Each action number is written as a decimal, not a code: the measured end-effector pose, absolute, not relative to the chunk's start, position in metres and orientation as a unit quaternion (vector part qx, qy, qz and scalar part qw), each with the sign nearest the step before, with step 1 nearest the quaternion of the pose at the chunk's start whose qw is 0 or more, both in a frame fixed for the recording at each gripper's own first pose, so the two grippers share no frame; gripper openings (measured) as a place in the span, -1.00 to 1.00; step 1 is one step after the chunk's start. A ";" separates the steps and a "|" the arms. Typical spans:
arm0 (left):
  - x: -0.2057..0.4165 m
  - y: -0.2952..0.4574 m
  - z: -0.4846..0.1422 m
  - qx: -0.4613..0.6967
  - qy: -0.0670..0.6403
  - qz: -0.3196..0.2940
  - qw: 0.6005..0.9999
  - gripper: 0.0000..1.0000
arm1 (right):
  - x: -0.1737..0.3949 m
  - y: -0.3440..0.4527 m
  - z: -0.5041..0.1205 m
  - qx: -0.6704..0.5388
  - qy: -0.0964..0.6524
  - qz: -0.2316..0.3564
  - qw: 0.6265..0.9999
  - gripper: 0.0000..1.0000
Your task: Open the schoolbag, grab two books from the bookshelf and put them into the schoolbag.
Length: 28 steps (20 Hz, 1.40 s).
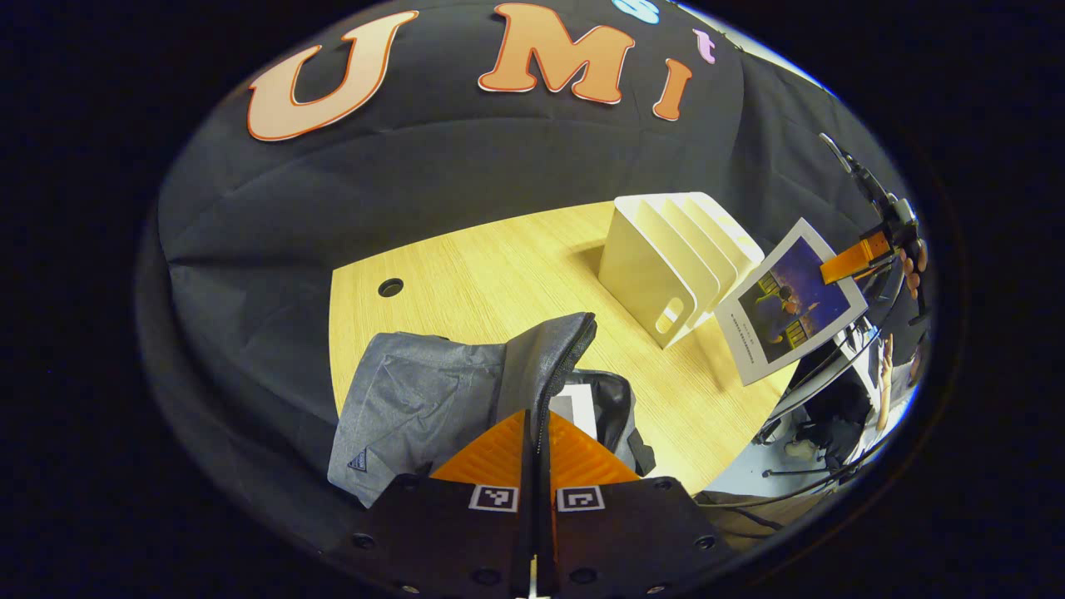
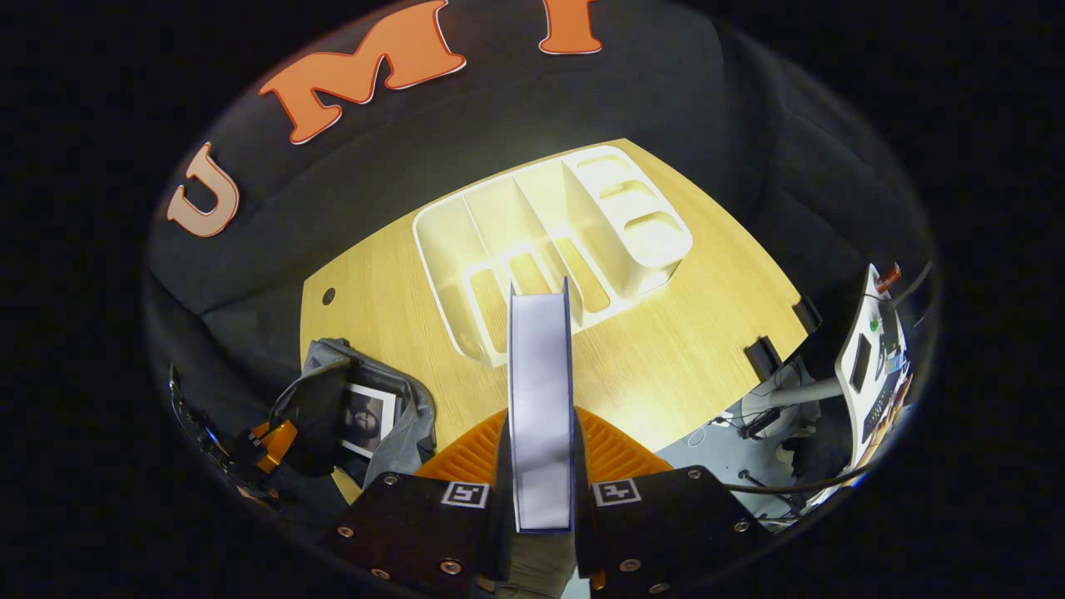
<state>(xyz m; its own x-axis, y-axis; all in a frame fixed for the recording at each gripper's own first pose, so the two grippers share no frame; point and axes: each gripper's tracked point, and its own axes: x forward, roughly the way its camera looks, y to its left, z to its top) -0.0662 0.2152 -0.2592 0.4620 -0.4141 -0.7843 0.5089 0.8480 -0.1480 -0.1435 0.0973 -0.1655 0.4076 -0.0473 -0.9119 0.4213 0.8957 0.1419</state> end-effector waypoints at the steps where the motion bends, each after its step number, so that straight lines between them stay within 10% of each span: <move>1: -0.066 0.216 -0.258 0.054 0.442 -0.276 0.852 -0.94 | -0.148 0.104 -0.167 0.185 0.523 -0.137 0.821 -0.39; 28: -0.068 0.228 -0.247 0.093 0.426 -0.294 0.850 -0.94 | -0.139 0.290 -0.190 0.477 0.421 0.068 0.769 -0.43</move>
